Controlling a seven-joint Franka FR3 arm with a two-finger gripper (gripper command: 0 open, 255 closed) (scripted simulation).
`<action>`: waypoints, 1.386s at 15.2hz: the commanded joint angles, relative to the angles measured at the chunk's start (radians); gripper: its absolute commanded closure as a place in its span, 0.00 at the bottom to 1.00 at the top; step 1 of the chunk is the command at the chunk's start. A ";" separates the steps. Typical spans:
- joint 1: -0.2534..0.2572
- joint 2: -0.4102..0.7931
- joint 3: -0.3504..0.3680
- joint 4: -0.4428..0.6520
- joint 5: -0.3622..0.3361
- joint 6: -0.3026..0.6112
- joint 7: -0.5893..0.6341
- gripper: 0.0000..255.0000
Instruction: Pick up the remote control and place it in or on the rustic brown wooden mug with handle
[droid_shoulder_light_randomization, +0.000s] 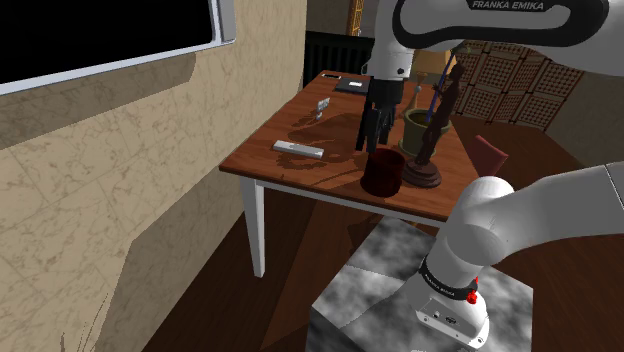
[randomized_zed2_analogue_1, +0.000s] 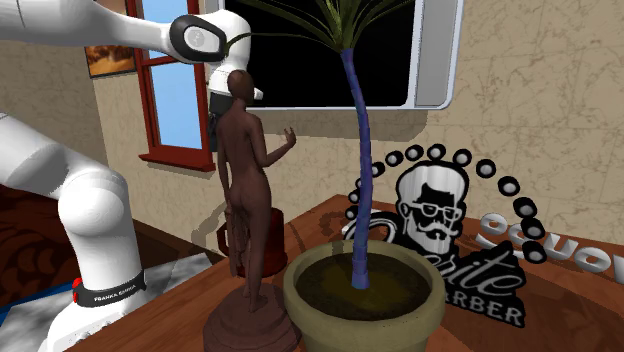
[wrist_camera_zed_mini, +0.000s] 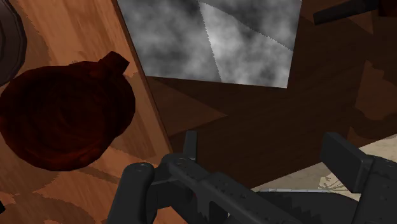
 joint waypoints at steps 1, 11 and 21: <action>0.000 0.000 0.000 0.000 0.000 0.000 0.000 0.00; -0.007 0.318 -0.062 0.061 -0.065 0.297 -0.118 0.00; -0.011 0.677 -0.111 0.254 -0.072 0.507 -0.224 0.00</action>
